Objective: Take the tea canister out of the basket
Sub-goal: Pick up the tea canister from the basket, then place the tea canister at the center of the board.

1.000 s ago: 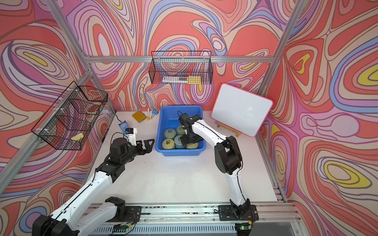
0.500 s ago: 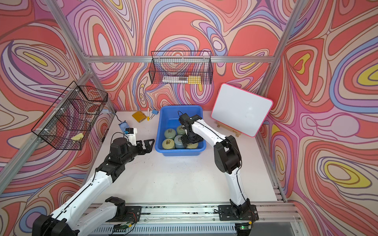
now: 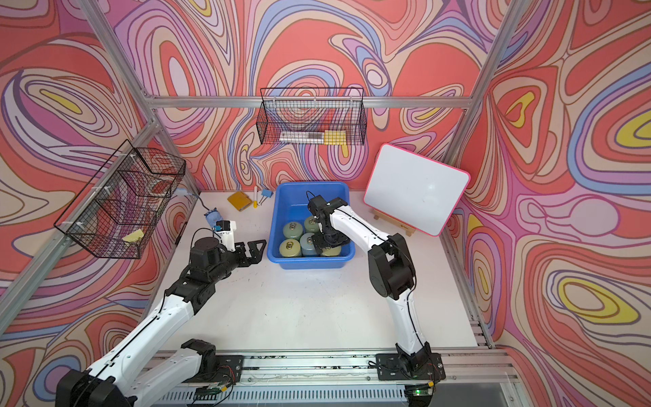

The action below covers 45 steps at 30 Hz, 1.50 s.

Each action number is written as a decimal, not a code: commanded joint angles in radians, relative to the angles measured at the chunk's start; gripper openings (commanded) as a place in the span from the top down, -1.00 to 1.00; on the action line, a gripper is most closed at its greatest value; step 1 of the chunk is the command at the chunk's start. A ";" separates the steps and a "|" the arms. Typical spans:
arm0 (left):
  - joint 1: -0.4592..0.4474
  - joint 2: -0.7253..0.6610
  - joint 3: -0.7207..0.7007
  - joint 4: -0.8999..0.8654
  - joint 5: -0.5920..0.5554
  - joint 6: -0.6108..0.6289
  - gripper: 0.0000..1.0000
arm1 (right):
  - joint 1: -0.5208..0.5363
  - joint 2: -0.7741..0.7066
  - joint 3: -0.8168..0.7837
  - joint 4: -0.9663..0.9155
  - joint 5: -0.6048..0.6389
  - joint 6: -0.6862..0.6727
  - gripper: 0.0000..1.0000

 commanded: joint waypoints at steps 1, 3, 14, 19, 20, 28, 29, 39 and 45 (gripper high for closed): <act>-0.002 0.006 -0.009 0.027 -0.004 -0.004 -0.98 | -0.005 0.013 0.032 -0.022 0.031 0.014 -0.18; -0.003 0.006 -0.009 0.030 -0.004 -0.004 -0.98 | -0.004 -0.005 0.044 -0.032 0.043 0.015 -0.18; -0.002 0.006 -0.010 0.028 -0.006 -0.002 -0.98 | -0.003 -0.073 0.147 -0.101 0.069 0.014 -0.17; -0.002 0.006 -0.011 0.029 -0.009 -0.004 -0.98 | -0.005 -0.086 0.185 -0.128 0.074 0.013 -0.17; -0.003 0.006 -0.011 0.028 -0.009 -0.003 -0.98 | -0.003 -0.088 0.193 -0.135 0.075 0.012 -0.17; -0.003 0.002 -0.012 0.028 -0.015 -0.004 -0.98 | -0.004 -0.104 0.249 -0.178 0.078 0.011 -0.17; -0.003 0.002 -0.012 0.027 -0.012 -0.004 -0.98 | -0.003 -0.105 0.253 -0.183 0.077 0.011 -0.17; -0.002 0.003 -0.014 0.032 -0.015 -0.005 -0.98 | -0.003 -0.135 0.311 -0.236 0.071 0.011 -0.17; -0.003 0.000 -0.016 0.034 -0.015 -0.005 -0.98 | -0.004 -0.160 0.325 -0.254 0.066 0.009 -0.17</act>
